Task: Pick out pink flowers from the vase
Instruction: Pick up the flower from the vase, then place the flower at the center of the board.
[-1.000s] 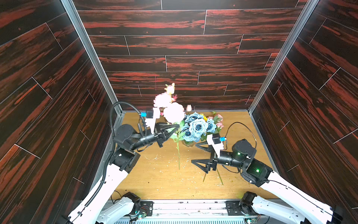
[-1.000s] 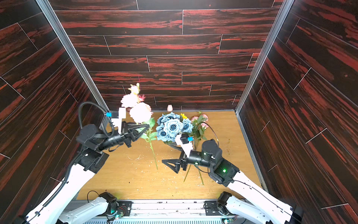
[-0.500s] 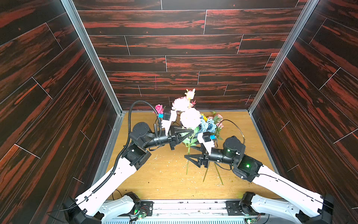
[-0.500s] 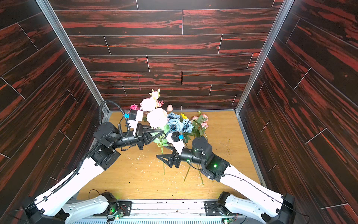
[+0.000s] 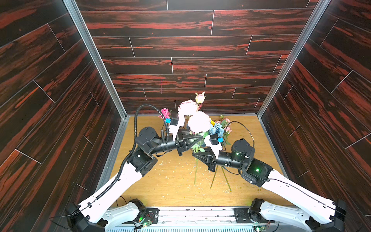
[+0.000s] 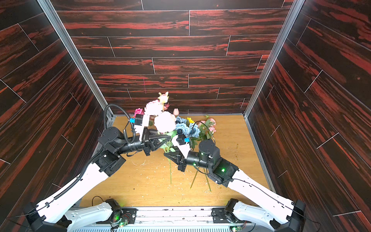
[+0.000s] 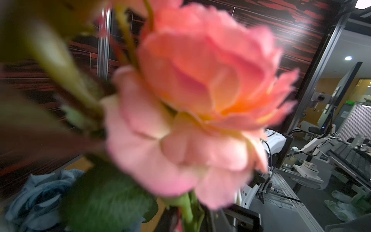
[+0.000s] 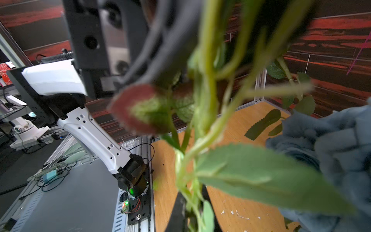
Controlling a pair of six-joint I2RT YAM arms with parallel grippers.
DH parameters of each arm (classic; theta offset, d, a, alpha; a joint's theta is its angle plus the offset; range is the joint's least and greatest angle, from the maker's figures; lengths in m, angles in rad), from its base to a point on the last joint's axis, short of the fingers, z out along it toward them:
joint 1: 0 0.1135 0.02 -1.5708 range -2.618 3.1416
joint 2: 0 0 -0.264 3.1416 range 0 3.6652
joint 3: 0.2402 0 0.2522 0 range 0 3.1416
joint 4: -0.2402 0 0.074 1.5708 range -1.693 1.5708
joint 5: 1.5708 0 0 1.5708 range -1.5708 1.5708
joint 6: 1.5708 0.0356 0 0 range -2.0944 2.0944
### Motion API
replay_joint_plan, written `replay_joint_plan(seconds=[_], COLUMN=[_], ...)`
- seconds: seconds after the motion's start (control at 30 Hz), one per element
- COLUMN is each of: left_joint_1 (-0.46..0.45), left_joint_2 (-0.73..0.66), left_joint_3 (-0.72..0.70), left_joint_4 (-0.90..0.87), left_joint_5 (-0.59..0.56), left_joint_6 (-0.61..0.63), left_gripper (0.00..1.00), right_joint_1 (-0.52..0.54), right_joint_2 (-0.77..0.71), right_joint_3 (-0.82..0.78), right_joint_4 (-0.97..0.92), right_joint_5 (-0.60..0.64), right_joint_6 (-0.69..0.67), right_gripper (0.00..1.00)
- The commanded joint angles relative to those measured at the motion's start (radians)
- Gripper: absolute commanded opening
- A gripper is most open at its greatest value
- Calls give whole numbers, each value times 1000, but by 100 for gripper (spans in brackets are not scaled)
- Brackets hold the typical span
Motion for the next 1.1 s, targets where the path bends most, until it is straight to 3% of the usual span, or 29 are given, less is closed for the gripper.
replay_joint_plan(seconds=[0.0,0.07,0.13,0.27,0.47,0.57,0.7,0.87,1.07], left_joint_1=[-6,-5,-6,-5,-6,-5,-11,-12,-13], left_joint_2=[-6,-20,-52,-136,-220,-231,-255,-295,-236], left_joint_3=[32,36,33,-31,-116,-190,-323,-452,-592], left_joint_4=[-13,-98,-192,-241,-343,-354,-291,-224,17], left_joint_5=[-45,-112,-167,-238,-377,-454,-547,-685,-830], left_joint_6=[33,75,129,171,182,170,144,219,208], left_gripper=[77,93,100,100,100,100,99,99,99], right_joint_1=[3,3,2,3,-8,-83,-342,-643,-690], right_joint_2=[-19,-41,-79,-156,-180,-160,-129,-64,89], right_joint_3=[35,42,40,32,47,64,90,94,52], right_joint_4=[-49,-80,-106,-150,-212,-279,-414,-496,-407], right_joint_5=[44,80,130,318,806,896,754,516,348], right_joint_6=[-28,-46,-66,-94,-83,-11,137,241,290], right_gripper=[0,0,0,0,0,0,0,0,0])
